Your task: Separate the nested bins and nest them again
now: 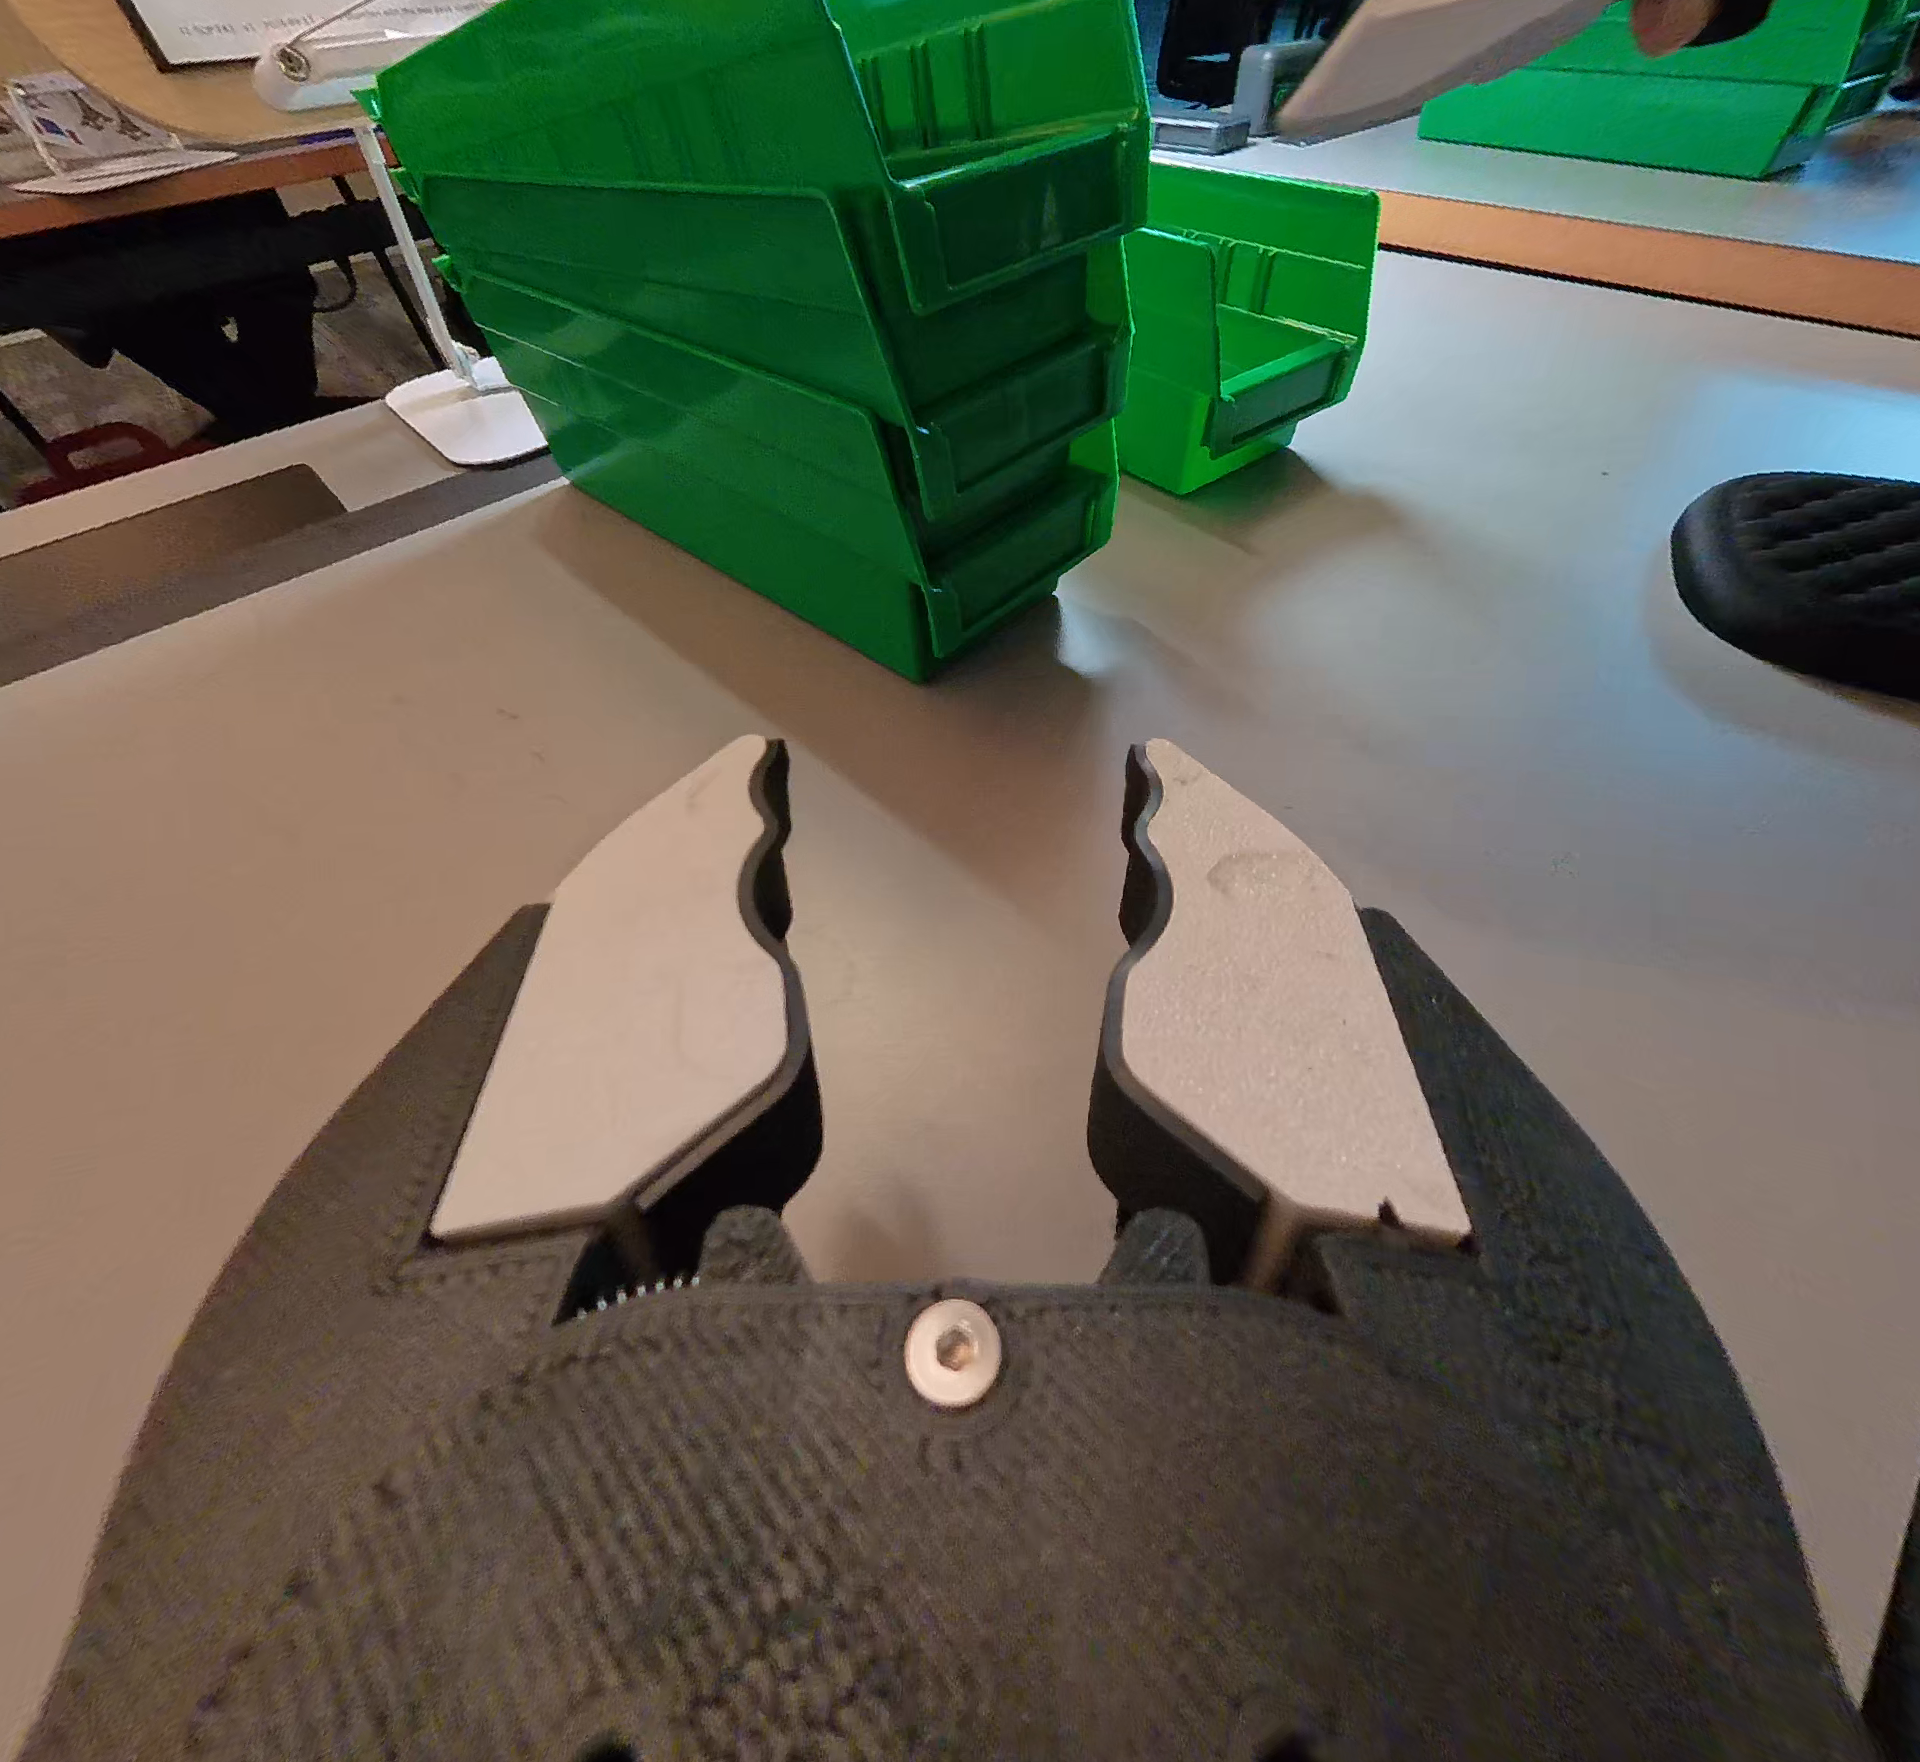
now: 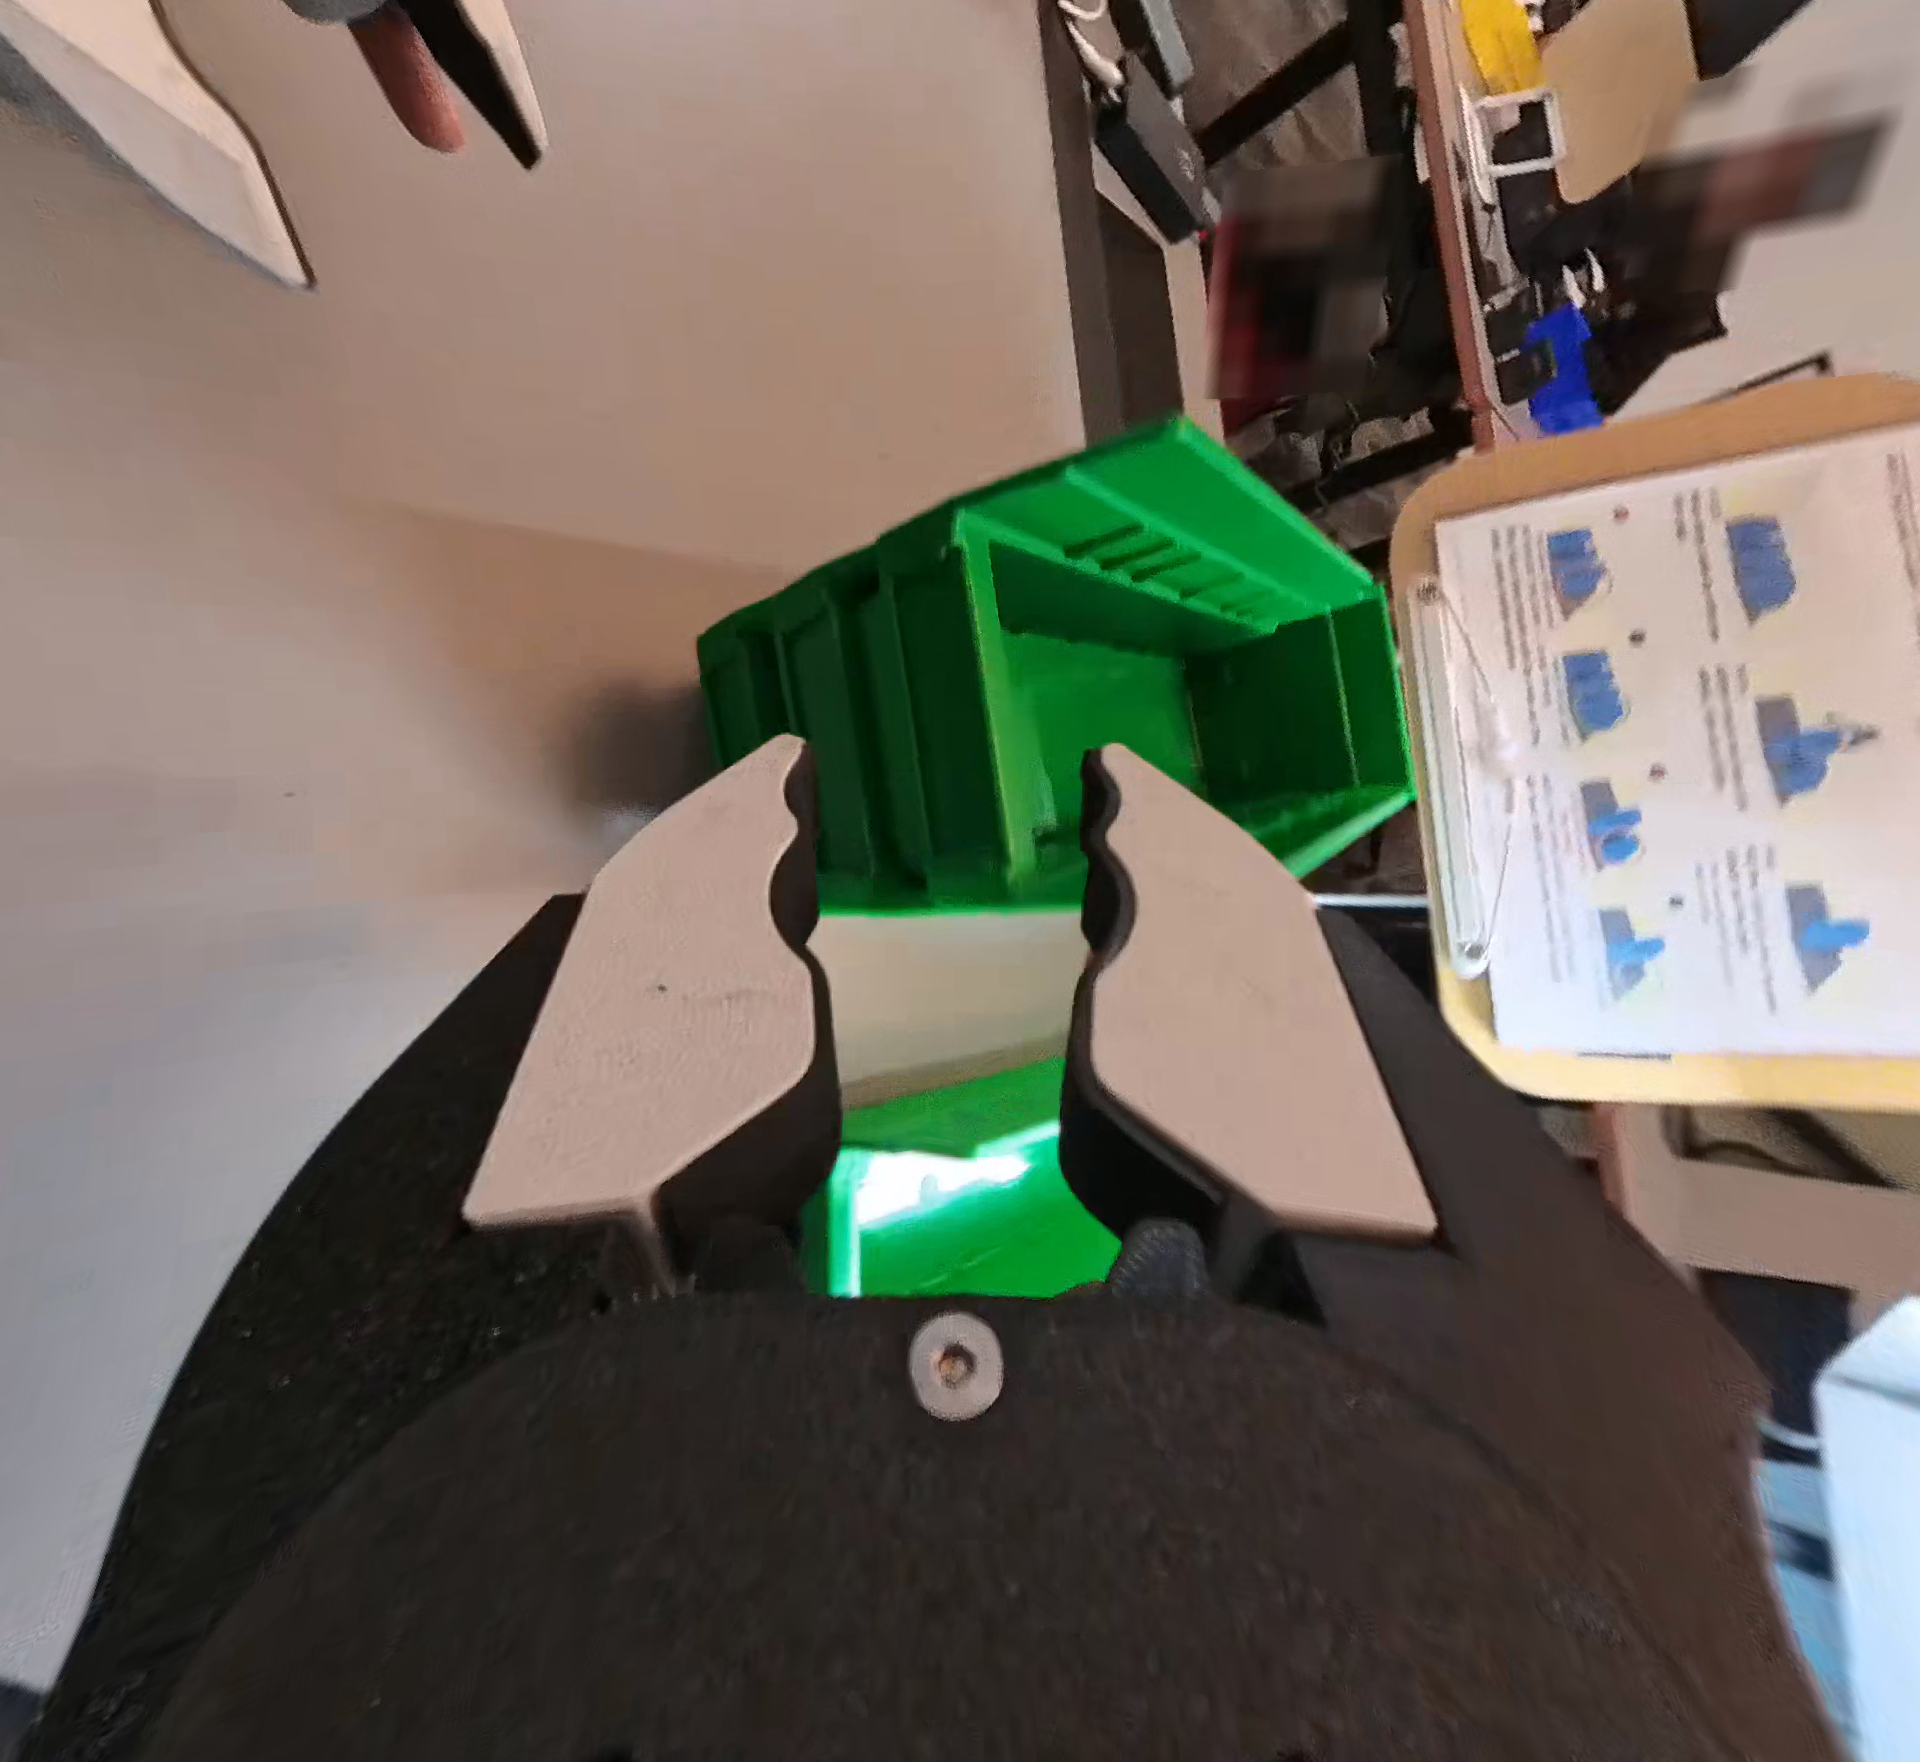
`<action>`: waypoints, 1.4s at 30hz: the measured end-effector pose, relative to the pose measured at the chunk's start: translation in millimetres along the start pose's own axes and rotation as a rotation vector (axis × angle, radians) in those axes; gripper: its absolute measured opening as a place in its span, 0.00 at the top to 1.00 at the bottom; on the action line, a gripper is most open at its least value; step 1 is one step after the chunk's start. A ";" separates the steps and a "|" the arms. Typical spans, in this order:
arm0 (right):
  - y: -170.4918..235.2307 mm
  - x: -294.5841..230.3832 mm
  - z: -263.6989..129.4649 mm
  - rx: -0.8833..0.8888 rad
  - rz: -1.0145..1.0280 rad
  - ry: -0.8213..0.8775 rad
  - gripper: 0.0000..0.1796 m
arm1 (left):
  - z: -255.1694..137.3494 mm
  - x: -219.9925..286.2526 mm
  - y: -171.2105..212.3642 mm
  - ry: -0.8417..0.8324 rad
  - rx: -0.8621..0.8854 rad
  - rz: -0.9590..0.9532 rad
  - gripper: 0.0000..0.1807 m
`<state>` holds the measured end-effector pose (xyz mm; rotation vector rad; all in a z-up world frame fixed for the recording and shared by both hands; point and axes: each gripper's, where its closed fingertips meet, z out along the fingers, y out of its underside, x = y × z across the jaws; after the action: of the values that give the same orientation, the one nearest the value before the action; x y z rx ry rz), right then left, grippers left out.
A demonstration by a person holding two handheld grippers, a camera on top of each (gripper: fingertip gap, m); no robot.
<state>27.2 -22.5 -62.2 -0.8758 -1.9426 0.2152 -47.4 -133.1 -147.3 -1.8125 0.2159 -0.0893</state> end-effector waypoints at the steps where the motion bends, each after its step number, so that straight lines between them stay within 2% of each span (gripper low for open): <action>1: -4.6 0.7 9.0 -0.022 -0.039 -0.006 0.72 | -0.5 -0.8 -0.1 -0.003 0.001 0.003 0.66; 4: -5.1 -4.3 38.9 -0.135 -0.116 -0.076 0.71 | -2.2 -1.8 -1.1 -0.005 0.009 0.006 0.66; 10: 29.6 -4.0 80.4 -0.396 -0.196 -0.129 0.79 | -6.9 -2.0 -3.2 -0.003 0.030 0.009 0.66; 16: 29.0 -4.6 83.5 -0.412 -0.203 -0.184 0.83 | -8.4 -1.4 -4.7 -0.004 0.039 0.012 0.66; 21: 22.2 2.8 76.3 -0.373 -0.190 -0.159 0.84 | -7.9 -1.7 -3.8 -0.007 0.038 0.010 0.67; 25: 7.8 36.5 54.8 -0.338 -0.197 -0.064 0.84 | -6.9 -1.7 -3.2 -0.009 0.033 0.010 0.67; 28: -5.2 59.6 22.9 -0.317 -0.165 -0.030 0.84 | -7.5 -2.8 -3.5 -0.015 0.036 0.008 0.67; 31: 1.5 78.5 -16.5 -0.344 -0.182 0.037 0.84 | -8.5 -3.5 -5.5 -0.018 0.046 0.005 0.67; 36: 48.9 87.3 -77.7 -0.422 -0.129 0.108 0.84 | -8.5 -2.7 -5.7 -0.022 0.045 0.010 0.67; 42: 146.7 61.8 -116.6 -0.542 -0.027 0.105 0.84 | -6.5 -1.3 -5.4 -0.021 0.037 0.011 0.67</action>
<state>177.6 100.9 -28.8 -1.1790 -1.9388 -0.3863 -49.3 -137.7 -140.4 -1.7746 0.2080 -0.0654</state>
